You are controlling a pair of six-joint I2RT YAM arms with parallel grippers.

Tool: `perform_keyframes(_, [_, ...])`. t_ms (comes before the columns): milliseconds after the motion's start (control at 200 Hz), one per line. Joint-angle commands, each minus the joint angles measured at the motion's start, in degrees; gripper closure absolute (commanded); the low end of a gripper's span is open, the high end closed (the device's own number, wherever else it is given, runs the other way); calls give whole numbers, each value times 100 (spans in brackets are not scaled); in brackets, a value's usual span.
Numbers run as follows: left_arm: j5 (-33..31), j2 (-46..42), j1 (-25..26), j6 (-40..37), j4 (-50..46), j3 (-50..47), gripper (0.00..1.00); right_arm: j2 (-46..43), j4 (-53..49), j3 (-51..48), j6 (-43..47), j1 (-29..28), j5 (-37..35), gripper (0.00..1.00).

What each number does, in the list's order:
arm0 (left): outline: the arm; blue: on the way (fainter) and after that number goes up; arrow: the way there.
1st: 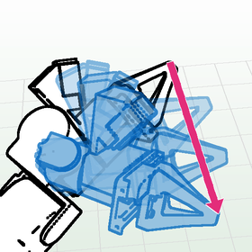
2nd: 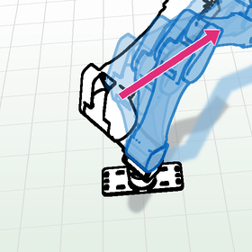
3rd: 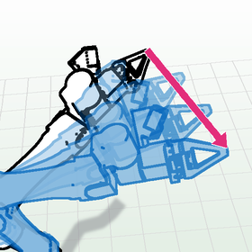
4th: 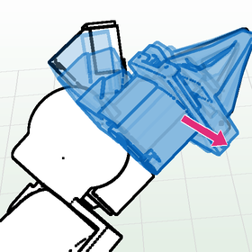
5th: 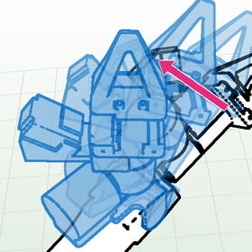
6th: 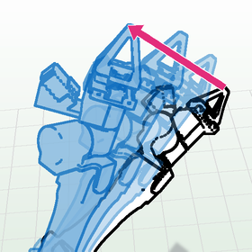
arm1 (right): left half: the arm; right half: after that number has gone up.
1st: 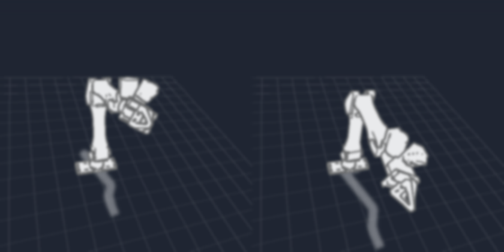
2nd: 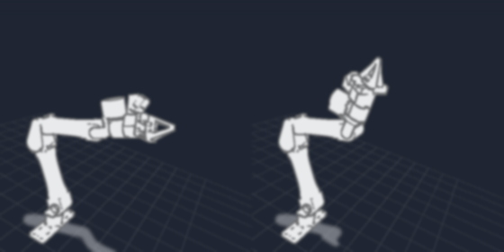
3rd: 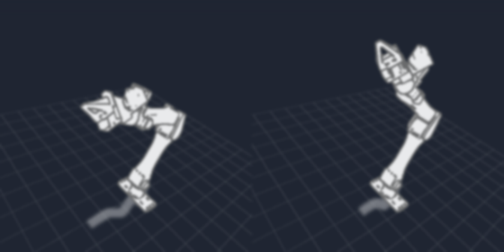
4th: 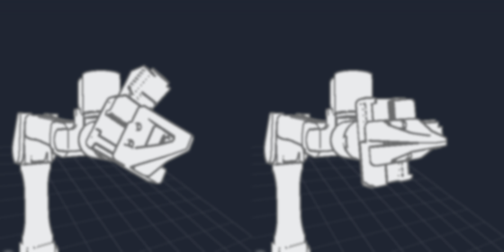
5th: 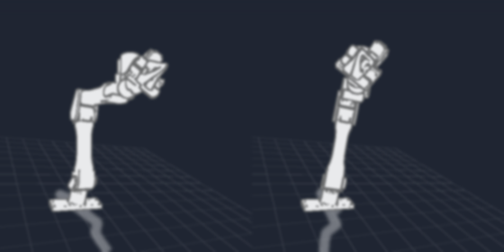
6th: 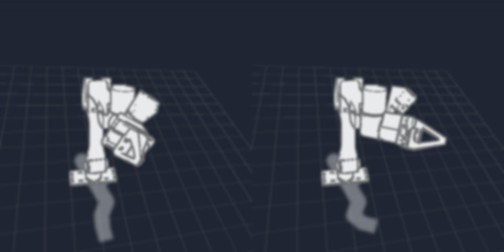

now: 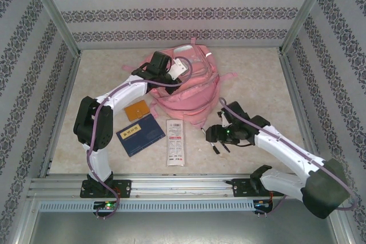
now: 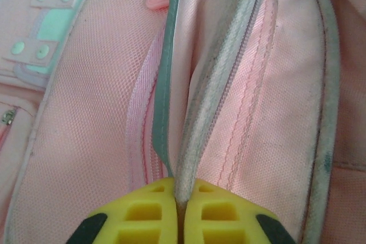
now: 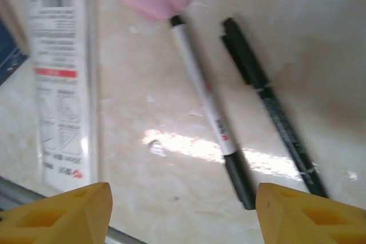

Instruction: Pack books, pencil case, and school supplies into a backpack

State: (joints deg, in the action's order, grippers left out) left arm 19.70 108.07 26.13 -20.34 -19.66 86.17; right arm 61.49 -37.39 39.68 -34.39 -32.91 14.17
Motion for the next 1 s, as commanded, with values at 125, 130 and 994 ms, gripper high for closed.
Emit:
perform_keyframes(125, [-342,-226,-27,831,-275,-216,52,-289,944,251,-47,-839,-557,28])
perform_keyframes(130, [-370,-235,-28,874,-306,-215,52,-275,961,259,-31,-875,-548,28])
perform_keyframes(994, [-838,-1289,-1717,4841,-1893,-3784,24,3674,3916,1757,7377,-3303,82,21])
